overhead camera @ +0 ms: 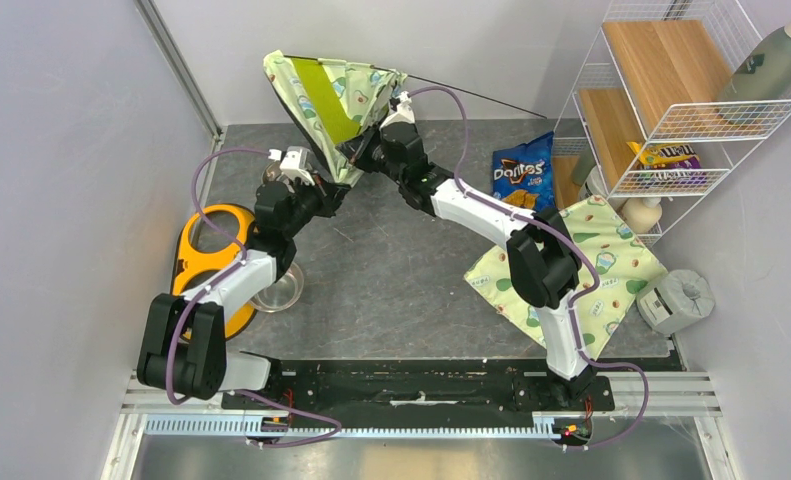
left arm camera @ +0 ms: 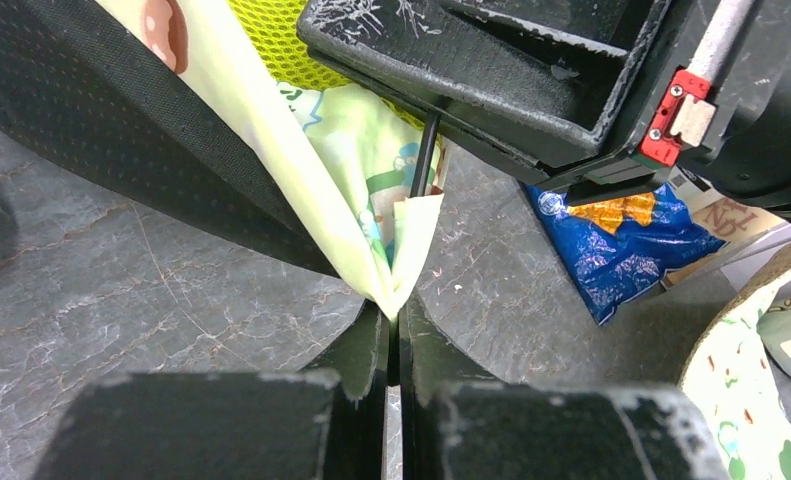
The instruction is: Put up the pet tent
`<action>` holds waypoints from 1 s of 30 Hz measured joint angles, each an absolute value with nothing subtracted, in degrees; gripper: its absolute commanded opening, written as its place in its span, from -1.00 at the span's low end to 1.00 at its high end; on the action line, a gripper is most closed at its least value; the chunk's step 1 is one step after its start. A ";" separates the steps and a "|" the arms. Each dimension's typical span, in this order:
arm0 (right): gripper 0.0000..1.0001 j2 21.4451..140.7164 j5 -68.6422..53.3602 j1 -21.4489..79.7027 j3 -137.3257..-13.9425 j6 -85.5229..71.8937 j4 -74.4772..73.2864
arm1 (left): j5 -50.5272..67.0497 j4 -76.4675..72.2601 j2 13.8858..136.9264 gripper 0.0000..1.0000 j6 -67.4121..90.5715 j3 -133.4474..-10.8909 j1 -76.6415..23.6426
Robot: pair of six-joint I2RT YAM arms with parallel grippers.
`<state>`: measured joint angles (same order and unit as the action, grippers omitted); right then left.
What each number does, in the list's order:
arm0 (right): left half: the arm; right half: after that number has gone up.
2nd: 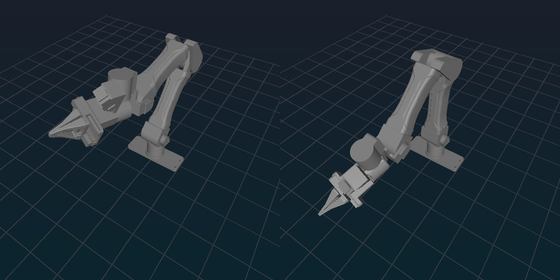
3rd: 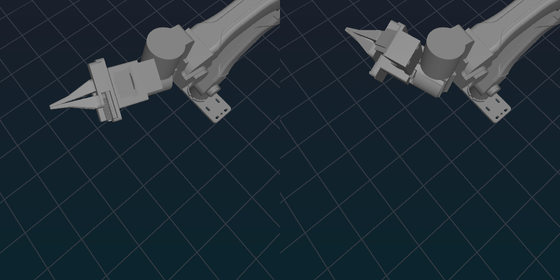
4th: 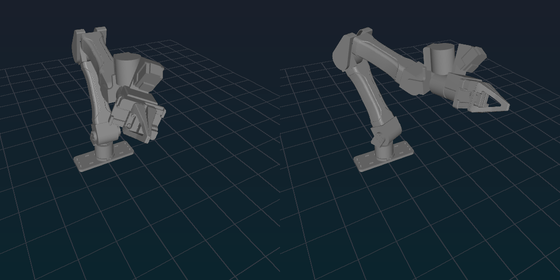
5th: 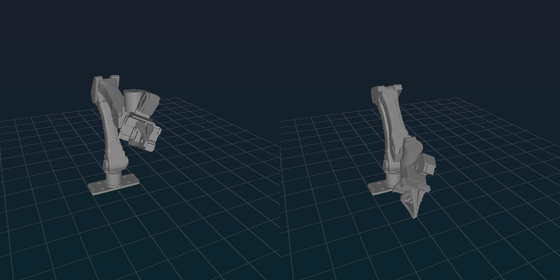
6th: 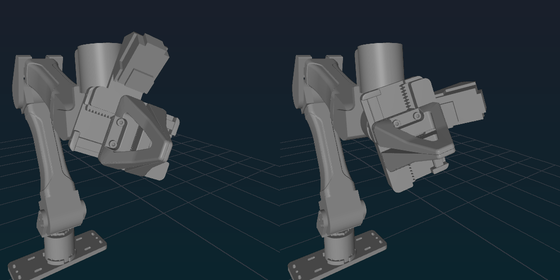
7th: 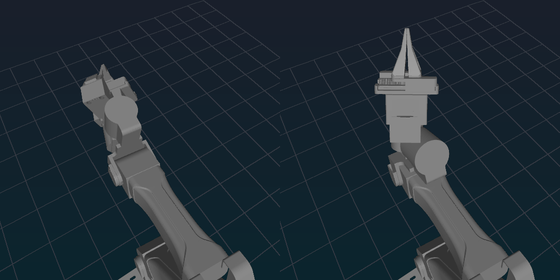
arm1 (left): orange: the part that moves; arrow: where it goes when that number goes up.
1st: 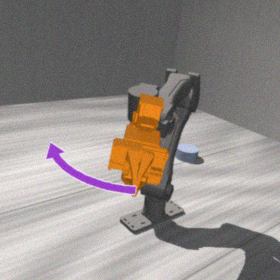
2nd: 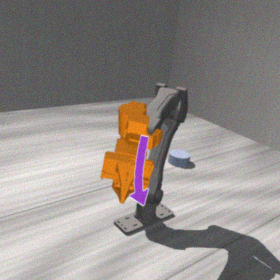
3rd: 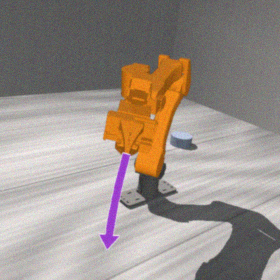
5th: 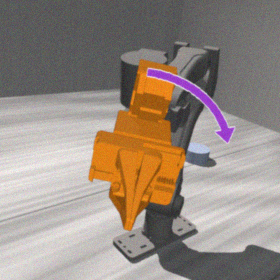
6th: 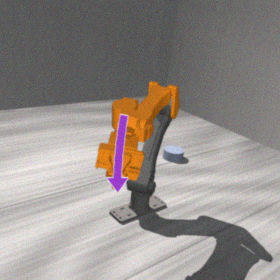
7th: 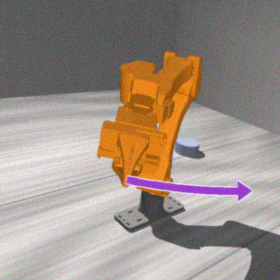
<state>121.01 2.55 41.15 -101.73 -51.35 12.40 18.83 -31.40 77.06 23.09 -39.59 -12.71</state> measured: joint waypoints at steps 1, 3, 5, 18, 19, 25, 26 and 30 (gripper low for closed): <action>-1.00 120.90 2.81 41.30 -101.62 -50.72 12.40 | 19.05 -31.24 77.08 -0.96 23.11 -39.62 -12.71; -1.00 120.70 3.46 41.58 -101.54 -49.04 12.40 | 19.44 -30.68 77.10 -0.94 23.11 -39.70 -12.67; -1.00 120.38 4.23 42.13 -101.16 -47.40 12.40 | 19.70 -30.13 77.10 -0.88 23.09 -39.72 -12.60; -1.00 118.39 6.07 47.09 -99.00 -35.79 12.67 | 19.33 -23.81 69.45 -0.16 23.00 -39.18 -11.90; -1.00 118.19 5.85 47.20 -98.76 -35.40 12.73 | 19.00 -23.03 68.29 -0.10 22.98 -38.94 -11.86; -1.00 117.80 5.26 47.16 -97.58 -33.93 11.94 | 15.99 -17.28 60.73 0.18 20.95 -38.39 -11.86; -1.00 117.78 5.10 47.13 -97.36 -33.71 11.77 | 15.05 -16.25 59.35 0.22 20.21 -38.28 -11.84; -1.00 117.78 4.27 47.11 -96.99 -32.60 10.15 | 11.14 -13.72 55.18 0.36 18.63 -37.93 -11.86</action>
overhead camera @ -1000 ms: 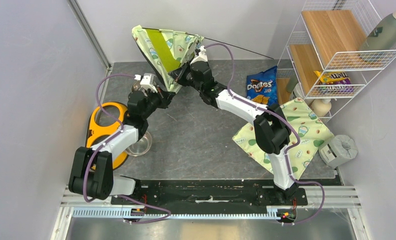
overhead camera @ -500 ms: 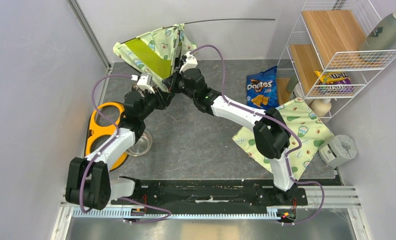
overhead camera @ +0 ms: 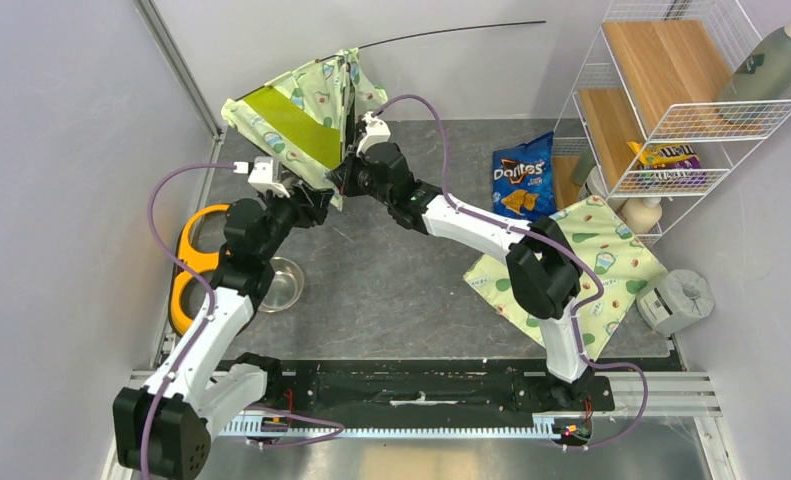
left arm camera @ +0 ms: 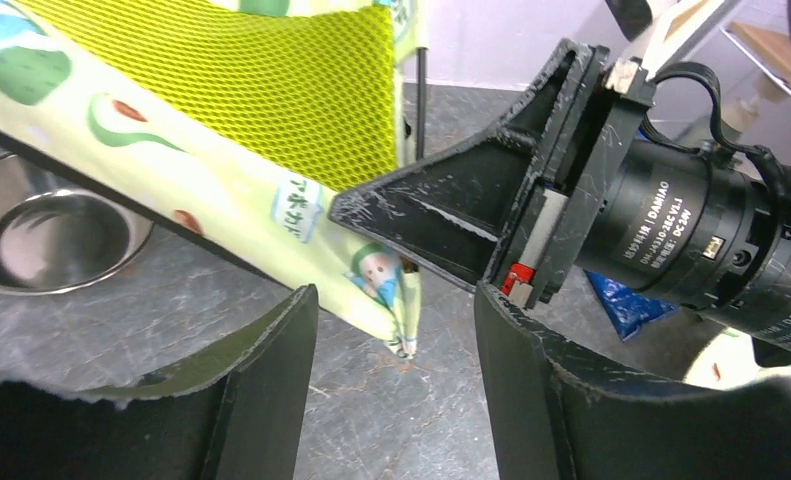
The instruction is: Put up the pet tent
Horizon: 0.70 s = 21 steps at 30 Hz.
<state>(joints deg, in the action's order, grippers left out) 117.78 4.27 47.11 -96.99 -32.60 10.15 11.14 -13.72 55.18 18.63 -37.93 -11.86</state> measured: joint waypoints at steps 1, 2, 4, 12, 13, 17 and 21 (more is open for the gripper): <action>-1.00 117.75 4.03 47.11 -96.99 -32.23 9.58 | 10.00 -12.88 54.37 0.40 18.39 -37.93 -11.86; -1.00 117.69 3.86 47.11 -96.95 -31.88 9.04 | 8.91 -12.19 53.78 0.42 18.28 -37.93 -11.86; -0.94 117.10 3.38 47.11 -96.23 -31.09 7.99 | 6.00 -10.31 52.56 0.45 18.13 -37.93 -11.86; -0.61 110.28 3.29 47.92 -84.75 -25.50 4.82 | -5.23 -1.04 51.57 0.73 17.93 -43.44 -11.86; -0.57 109.49 3.53 48.21 -82.74 -24.51 4.64 | -6.46 -0.01 51.57 0.76 17.91 -44.69 -11.86; -0.34 107.68 4.54 49.78 -75.72 -21.41 3.49 | -10.44 3.97 51.59 0.85 17.89 -50.28 -11.57; -0.01 105.84 5.41 51.40 -70.94 -19.57 0.80 | -11.49 6.63 52.18 0.86 17.91 -54.96 -11.11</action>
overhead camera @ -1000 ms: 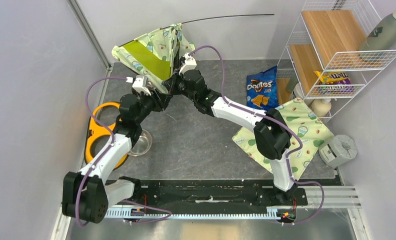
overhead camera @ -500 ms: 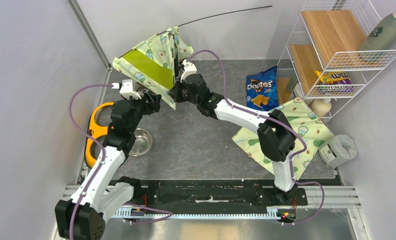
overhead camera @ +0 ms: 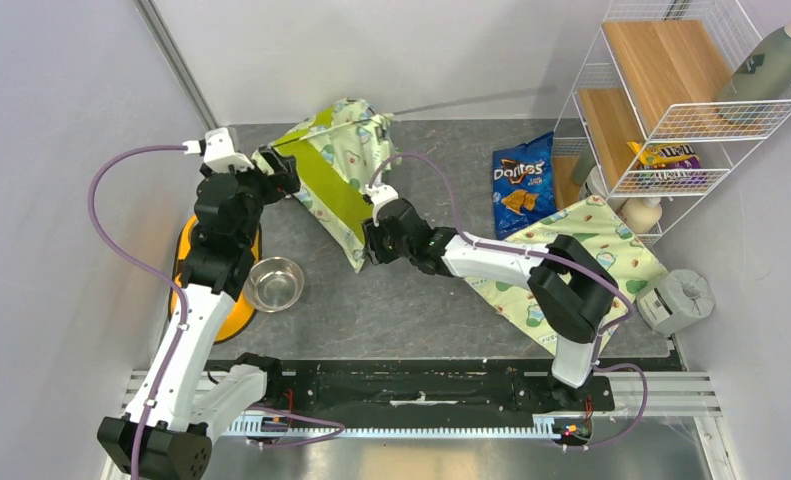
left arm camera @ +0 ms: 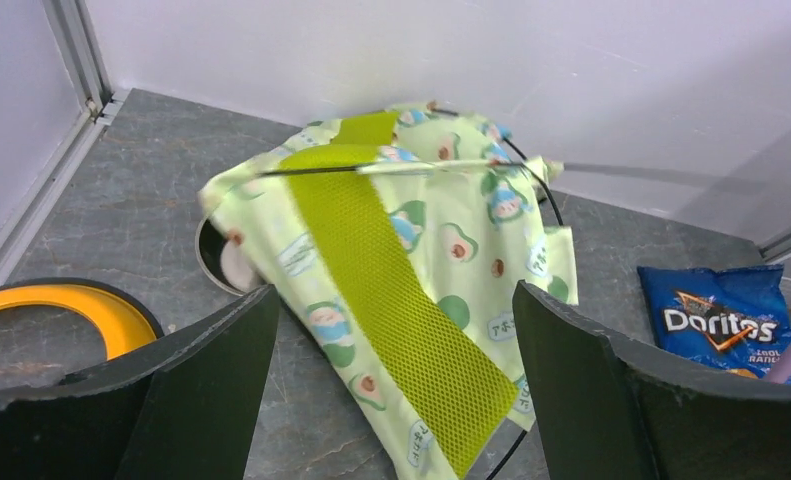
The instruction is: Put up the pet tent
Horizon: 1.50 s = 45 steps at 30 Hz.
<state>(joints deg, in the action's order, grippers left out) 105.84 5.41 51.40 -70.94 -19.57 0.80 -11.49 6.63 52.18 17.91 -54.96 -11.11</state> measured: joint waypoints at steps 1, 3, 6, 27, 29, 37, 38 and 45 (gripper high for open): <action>0.08 105.25 5.50 51.75 -70.35 -19.27 -0.01 | -11.51 7.29 52.47 0.86 17.93 -55.83 -10.96; 0.28 104.07 5.72 52.01 -69.84 -18.90 -1.04 | -11.49 8.14 53.17 0.86 18.02 -57.17 -10.90; 0.52 100.92 6.35 51.94 -68.90 -18.41 -2.13 | -11.46 9.56 54.39 0.90 18.17 -58.48 -10.55; 0.65 98.89 10.81 35.14 -83.53 -27.38 -10.98 | -6.83 14.87 54.37 0.87 18.59 -58.59 -9.06; 0.65 102.52 10.17 33.45 -86.74 -27.86 -10.74 | -6.55 15.16 53.52 0.86 18.68 -58.59 -9.06; 0.37 117.45 3.53 30.37 -97.17 -27.83 -11.88 | -5.89 16.91 49.95 0.83 19.05 -58.54 -8.95; 0.15 118.98 2.42 30.17 -98.21 -27.55 -11.88 | -5.89 17.17 49.65 0.83 19.05 -58.54 -8.95; -1.00 121.47 -2.92 29.87 -100.25 -25.61 -11.14 | -6.52 18.79 49.34 0.78 19.03 -58.59 -8.84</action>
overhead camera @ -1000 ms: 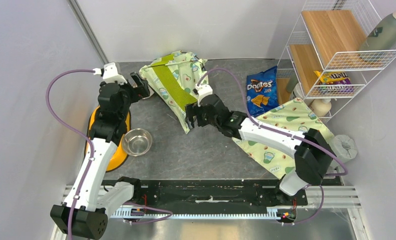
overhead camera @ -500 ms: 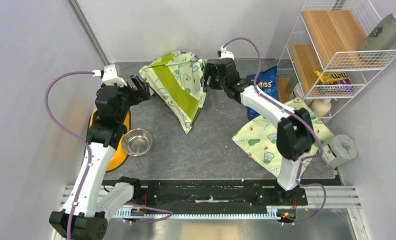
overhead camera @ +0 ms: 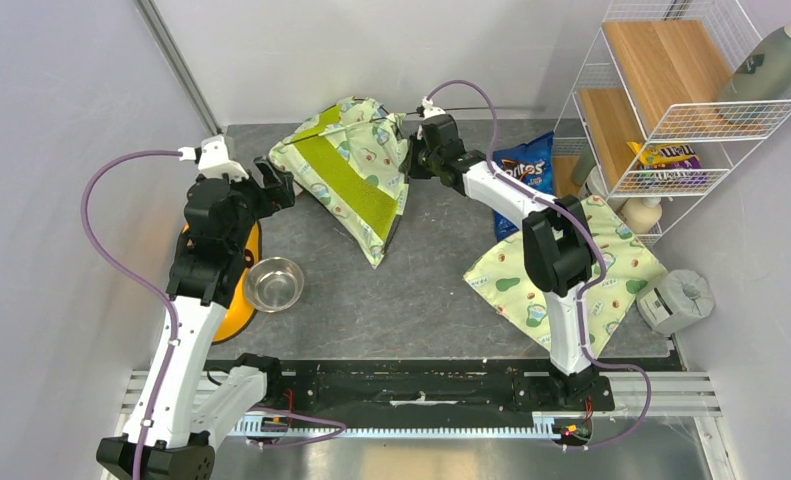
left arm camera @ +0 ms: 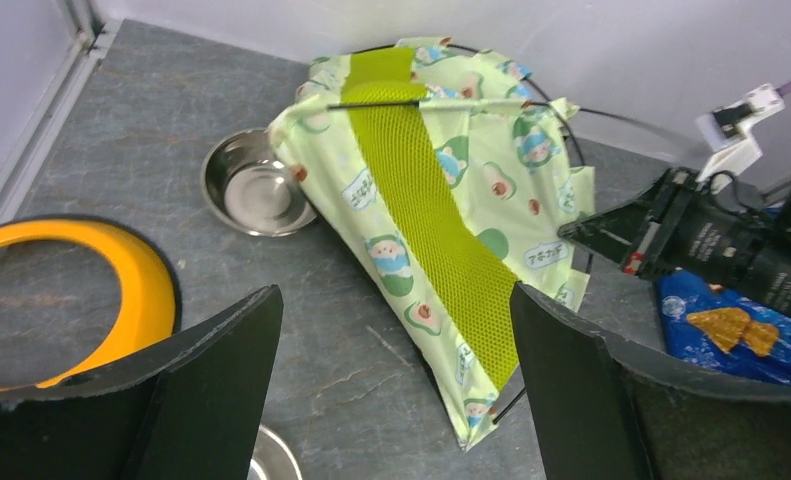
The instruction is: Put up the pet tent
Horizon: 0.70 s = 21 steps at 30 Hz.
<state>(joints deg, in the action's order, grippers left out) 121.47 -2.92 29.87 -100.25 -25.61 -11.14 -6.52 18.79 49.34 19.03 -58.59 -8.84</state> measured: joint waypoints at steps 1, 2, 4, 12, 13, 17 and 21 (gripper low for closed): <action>-1.00 121.45 -3.36 29.85 -100.27 -25.56 -10.76 | -7.20 19.62 49.39 0.78 19.03 -58.72 -8.73; -1.00 121.43 -3.84 29.82 -100.27 -25.26 -10.52 | -7.86 20.53 49.50 0.77 19.03 -59.05 -8.64; -1.00 121.01 -4.60 29.80 -100.14 -24.34 -10.20 | -9.74 22.39 49.84 0.76 19.05 -60.07 -8.34; -1.00 110.54 -5.56 31.81 -91.37 -15.14 -9.50 | -17.89 28.69 49.41 0.72 19.84 -63.37 -6.79; -1.00 109.23 -5.52 32.49 -90.45 -13.78 -9.47 | -18.13 29.06 49.25 0.72 19.92 -63.37 -6.72; -1.00 105.16 -5.50 35.73 -88.03 -8.82 -9.30 | -19.07 30.57 48.95 0.72 20.12 -63.37 -6.70; -1.00 102.83 -5.54 38.74 -86.37 -4.69 -9.28 | -18.90 31.33 48.69 0.72 20.10 -63.37 -6.50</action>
<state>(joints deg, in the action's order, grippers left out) 102.83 -5.54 38.74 -86.37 -4.69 -9.28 -18.90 31.33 48.69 20.10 -63.37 -6.50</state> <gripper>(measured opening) 0.027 0.864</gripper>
